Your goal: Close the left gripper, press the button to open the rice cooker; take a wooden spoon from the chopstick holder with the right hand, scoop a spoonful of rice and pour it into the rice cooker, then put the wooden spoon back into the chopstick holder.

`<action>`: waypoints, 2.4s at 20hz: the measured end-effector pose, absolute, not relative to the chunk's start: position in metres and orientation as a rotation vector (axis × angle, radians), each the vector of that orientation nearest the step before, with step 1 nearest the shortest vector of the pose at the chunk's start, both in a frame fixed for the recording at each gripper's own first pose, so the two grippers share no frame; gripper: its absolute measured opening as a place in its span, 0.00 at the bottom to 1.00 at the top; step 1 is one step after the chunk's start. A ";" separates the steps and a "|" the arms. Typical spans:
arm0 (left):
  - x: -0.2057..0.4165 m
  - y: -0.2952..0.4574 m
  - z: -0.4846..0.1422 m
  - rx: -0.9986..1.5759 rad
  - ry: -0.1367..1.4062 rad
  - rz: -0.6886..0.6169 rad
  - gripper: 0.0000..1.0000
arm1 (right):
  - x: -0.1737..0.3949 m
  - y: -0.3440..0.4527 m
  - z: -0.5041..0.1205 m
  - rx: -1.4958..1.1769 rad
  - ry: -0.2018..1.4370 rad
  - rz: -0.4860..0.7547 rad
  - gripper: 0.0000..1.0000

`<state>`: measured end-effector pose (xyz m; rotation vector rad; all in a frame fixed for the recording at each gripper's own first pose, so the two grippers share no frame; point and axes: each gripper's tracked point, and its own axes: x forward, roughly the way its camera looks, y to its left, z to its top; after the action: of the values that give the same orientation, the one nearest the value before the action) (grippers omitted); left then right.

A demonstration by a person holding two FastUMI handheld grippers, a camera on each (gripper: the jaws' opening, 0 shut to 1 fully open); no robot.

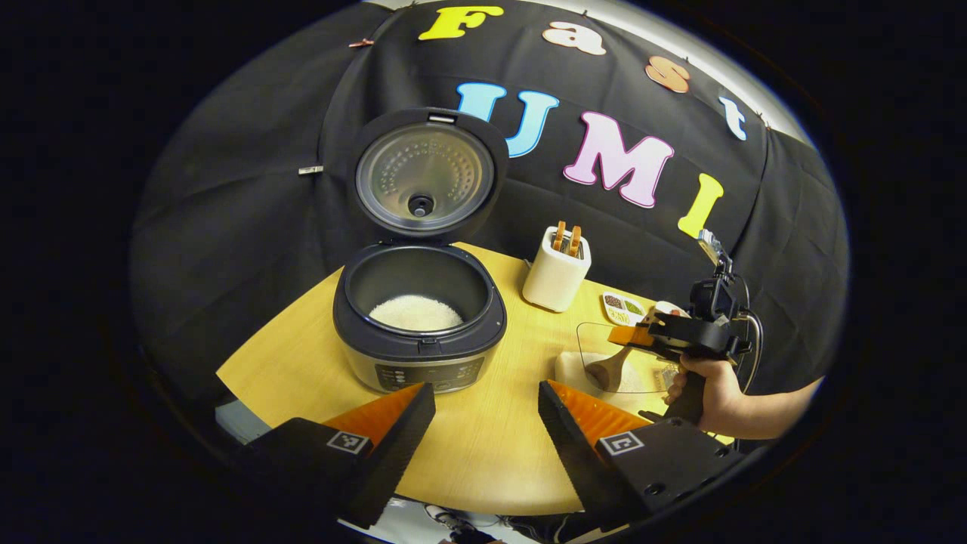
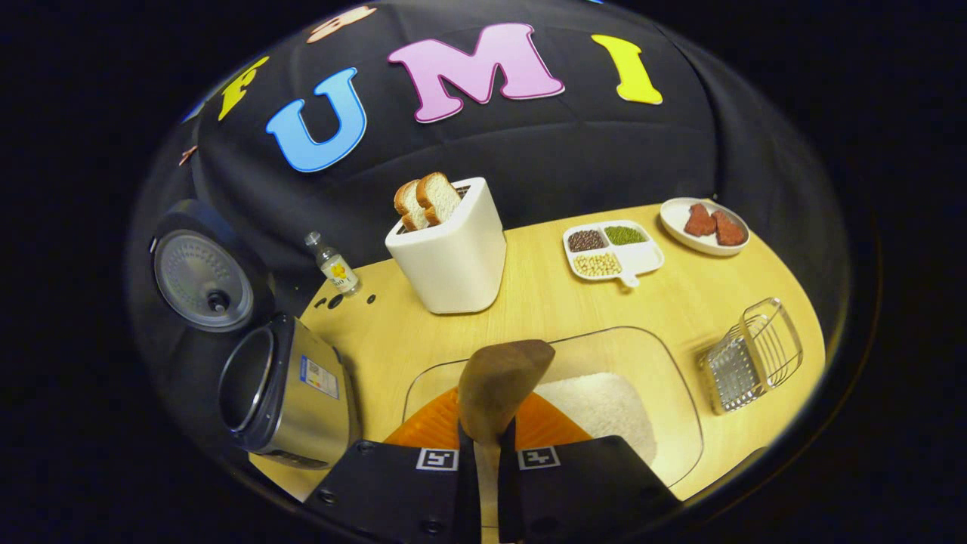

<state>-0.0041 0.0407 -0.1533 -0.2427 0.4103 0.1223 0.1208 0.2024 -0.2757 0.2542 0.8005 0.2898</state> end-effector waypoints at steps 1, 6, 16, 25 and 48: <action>-0.005 0.043 -0.155 -0.254 0.411 0.129 0.95 | 0.120 0.205 -0.275 0.291 0.826 0.285 0.14; -0.011 0.057 -0.155 -0.285 0.397 0.157 0.95 | 0.116 0.207 -0.268 0.380 0.888 0.281 0.13; -0.016 0.072 -0.154 -0.306 0.370 0.173 0.95 | 0.121 0.158 -0.258 0.681 0.921 0.159 0.13; -0.030 0.077 -0.161 -0.302 0.361 0.172 0.95 | 0.119 0.107 -0.248 0.874 0.900 0.051 0.13; -0.056 0.123 -0.162 -0.290 0.304 0.119 0.95 | 0.125 0.224 -0.114 1.286 0.794 0.216 0.13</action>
<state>-0.0558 0.1230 -0.1624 -0.2900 0.3040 0.1192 0.1254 0.2242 -0.1144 1.2861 0.7942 0.2162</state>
